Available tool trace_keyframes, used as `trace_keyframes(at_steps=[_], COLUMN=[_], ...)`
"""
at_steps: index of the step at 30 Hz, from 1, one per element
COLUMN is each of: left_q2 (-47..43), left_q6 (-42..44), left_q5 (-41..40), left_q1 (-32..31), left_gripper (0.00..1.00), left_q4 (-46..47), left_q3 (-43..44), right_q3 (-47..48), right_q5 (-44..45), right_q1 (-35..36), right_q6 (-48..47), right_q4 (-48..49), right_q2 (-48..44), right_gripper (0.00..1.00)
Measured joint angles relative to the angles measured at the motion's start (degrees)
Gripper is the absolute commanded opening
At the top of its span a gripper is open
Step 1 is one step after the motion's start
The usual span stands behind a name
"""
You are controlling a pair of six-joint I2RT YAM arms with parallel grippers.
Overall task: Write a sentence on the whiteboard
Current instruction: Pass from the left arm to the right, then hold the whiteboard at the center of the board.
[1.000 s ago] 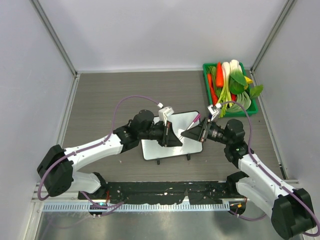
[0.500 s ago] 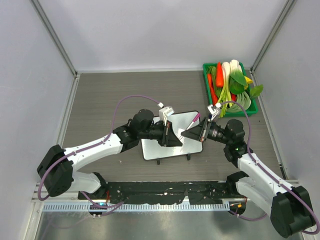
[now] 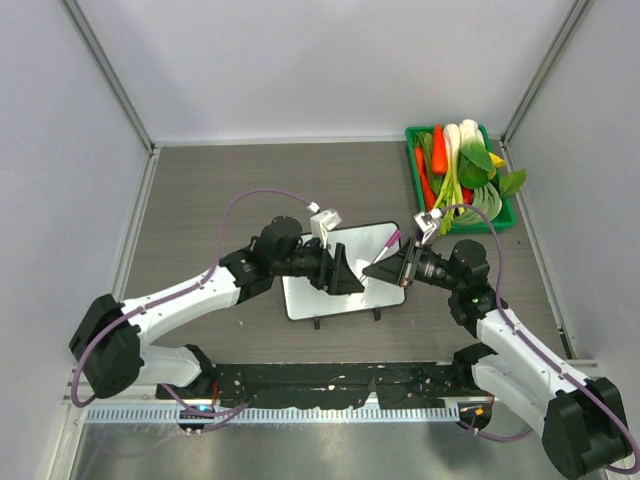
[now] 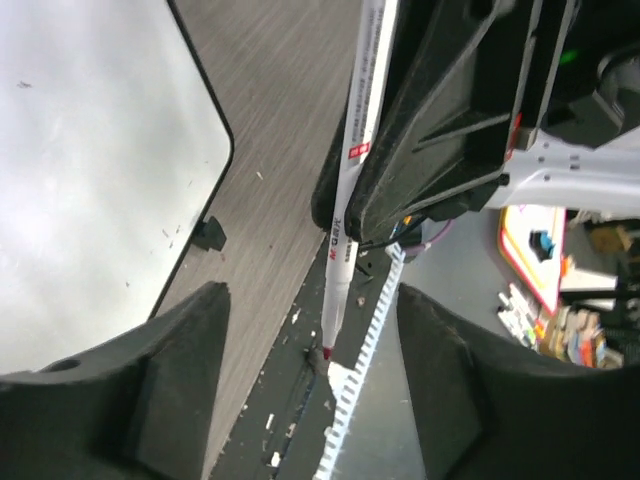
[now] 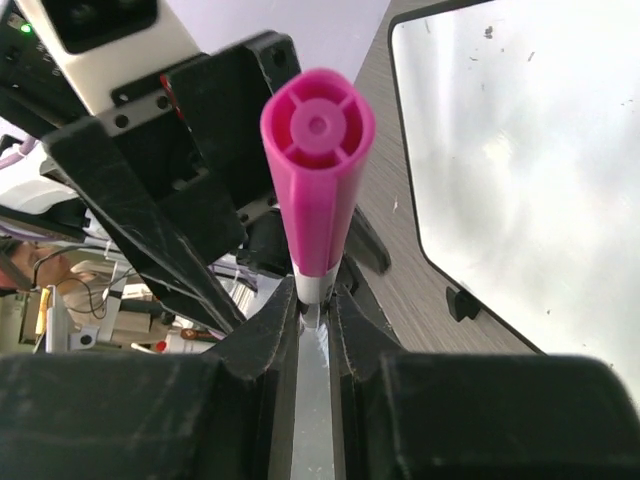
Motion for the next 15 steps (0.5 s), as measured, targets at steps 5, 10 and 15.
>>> trace_keyframes(at_steps=[5, 10, 15], left_q2=[-5.6, -12.4, -18.2], left_q6=[0.0, 0.2, 1.0], left_q5=[-3.6, -8.2, -15.6], left_q1=[2.1, 3.7, 4.3], left_gripper=[0.92, 1.0, 1.0], left_q4=[-2.4, -7.5, -15.2], left_q3=[-1.7, -2.8, -3.1], right_q3=[0.0, 0.3, 0.8], right_q5=[0.9, 2.0, 2.9], right_q1=[0.0, 0.0, 0.0], right_q6=[-2.6, -5.3, -8.2], right_q4=[-3.6, -6.3, -10.6], right_q2=[-1.2, -2.4, -2.4], right_gripper=[0.01, 0.02, 0.01])
